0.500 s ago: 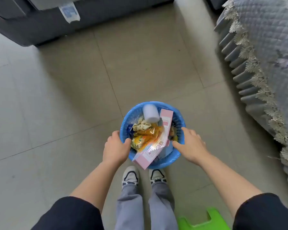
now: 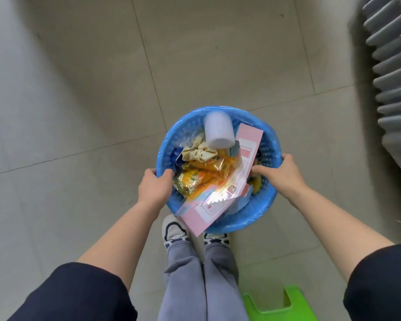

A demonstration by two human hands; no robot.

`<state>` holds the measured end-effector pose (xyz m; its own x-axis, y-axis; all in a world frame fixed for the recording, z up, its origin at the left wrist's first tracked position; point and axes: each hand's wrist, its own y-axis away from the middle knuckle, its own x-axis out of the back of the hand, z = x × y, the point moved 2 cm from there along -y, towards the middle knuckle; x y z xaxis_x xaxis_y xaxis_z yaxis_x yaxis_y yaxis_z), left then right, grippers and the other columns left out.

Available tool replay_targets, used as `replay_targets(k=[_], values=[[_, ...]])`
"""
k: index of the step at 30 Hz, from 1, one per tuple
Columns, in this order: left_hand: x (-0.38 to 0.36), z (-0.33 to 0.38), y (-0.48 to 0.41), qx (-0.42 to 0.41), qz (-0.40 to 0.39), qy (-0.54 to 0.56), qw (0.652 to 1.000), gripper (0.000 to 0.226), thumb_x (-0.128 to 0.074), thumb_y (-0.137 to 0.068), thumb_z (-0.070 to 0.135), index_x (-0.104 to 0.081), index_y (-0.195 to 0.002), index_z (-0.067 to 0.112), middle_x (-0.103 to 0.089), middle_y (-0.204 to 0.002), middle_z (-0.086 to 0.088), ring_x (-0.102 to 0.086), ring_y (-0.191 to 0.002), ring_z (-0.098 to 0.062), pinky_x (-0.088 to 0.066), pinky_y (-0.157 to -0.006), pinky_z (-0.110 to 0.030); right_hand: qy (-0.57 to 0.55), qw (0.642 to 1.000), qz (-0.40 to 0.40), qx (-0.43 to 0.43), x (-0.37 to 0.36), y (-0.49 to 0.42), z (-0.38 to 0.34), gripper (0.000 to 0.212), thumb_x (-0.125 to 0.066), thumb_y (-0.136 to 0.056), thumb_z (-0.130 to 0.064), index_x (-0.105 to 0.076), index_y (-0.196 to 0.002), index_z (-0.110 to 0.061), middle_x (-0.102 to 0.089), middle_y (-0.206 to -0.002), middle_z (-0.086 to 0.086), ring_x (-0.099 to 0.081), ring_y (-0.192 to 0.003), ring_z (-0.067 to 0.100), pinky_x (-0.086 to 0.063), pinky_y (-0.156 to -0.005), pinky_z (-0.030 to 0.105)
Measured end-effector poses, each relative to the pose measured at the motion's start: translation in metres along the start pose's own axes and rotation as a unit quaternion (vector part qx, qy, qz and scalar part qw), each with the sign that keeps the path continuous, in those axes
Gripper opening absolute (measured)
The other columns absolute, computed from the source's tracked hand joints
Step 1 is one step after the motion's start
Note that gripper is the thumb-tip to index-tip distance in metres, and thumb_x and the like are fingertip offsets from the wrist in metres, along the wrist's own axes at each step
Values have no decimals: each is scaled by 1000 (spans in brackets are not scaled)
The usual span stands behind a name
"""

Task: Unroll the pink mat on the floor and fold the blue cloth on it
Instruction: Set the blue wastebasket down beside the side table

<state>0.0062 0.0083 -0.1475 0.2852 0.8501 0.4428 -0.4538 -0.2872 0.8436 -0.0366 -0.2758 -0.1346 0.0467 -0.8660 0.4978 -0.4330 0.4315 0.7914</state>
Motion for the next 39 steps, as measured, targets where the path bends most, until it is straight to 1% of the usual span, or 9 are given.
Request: replay_targets(k=[3,7,12,14,17,20,25,31,39], values=[[15,-4,5,7,-11,0,1000,19,-54,-79,34,-51,-90,19,-62,-97,-6,-63,-92,-28,-55,-84,-45,-37,999,-13,-36,0,7,-1,62,-80,-64,-33,-50,-114,-11,-66,-105,5,-66,-94,23,-54,-87,45],[53,-19,34,25,-21,16,999,32,-53,-75,33,-56,-97,10,-65,-98,-11,-65,-94,-32,-56,-85,-48,-39,998,-27,-43,-7,43,-11,67,-69,-63,-46,-59,-111,-1,-67,-94,7,-62,-80,24,-51,-75,37],[114,-79,90,52,7,48,997,18,-52,-78,29,-50,-80,11,-54,-78,-7,-52,-72,-26,-55,-74,-45,33,995,-80,-45,-29,119,-36,64,-66,-59,-70,-56,-71,-8,-57,-72,10,-54,-64,28,-48,-65,37],[135,-112,111,64,25,65,995,20,-51,-79,29,-46,-78,10,-51,-75,-6,-48,-69,-26,-46,-65,-37,84,990,-110,-21,-47,151,-43,70,-67,-54,-72,-59,-77,-6,-63,-76,8,-61,-69,28,-53,-69,36],[159,-166,142,91,84,85,989,22,-51,-80,30,-44,-82,9,-50,-76,-5,-46,-69,-26,-37,-62,-30,147,979,-140,6,-76,199,-49,82,-70,-54,-72,-63,-103,-6,-72,-99,17,-69,-94,32,-57,-82,48],[182,-213,173,108,170,86,976,21,-51,-83,32,-54,-92,14,-62,-91,-6,-54,-80,-27,-34,-56,-30,207,966,-154,37,-103,241,-47,86,-71,-56,-71,-58,-111,-6,-70,-101,16,-69,-94,30,-57,-79,47],[218,-312,227,96,237,111,960,18,-51,-83,35,-57,-90,20,-65,-87,-5,-58,-81,-28,-37,-65,-30,271,943,-177,80,-160,311,-28,78,-71,-61,-68,-58,-110,-9,-70,-99,11,-68,-87,26,-57,-74,42],[253,-448,278,131,273,163,939,21,-52,-83,31,-60,-79,11,-64,-79,-9,-55,-75,-30,-36,-61,-30,349,909,-178,141,-255,404,10,82,-71,-62,-68,-58,-108,-2,-68,-101,21,-67,-93,34,-56,-81,54],[303,-672,332,151,295,212,920,33,-53,-83,31,-49,-55,14,-61,-66,-11,-54,-70,-35,-39,-61,-30,427,867,-184,178,-411,539,103,76,-67,-68,-67,-58,-112,-5,-65,-107,14,-64,-93,30,-55,-83,46]])
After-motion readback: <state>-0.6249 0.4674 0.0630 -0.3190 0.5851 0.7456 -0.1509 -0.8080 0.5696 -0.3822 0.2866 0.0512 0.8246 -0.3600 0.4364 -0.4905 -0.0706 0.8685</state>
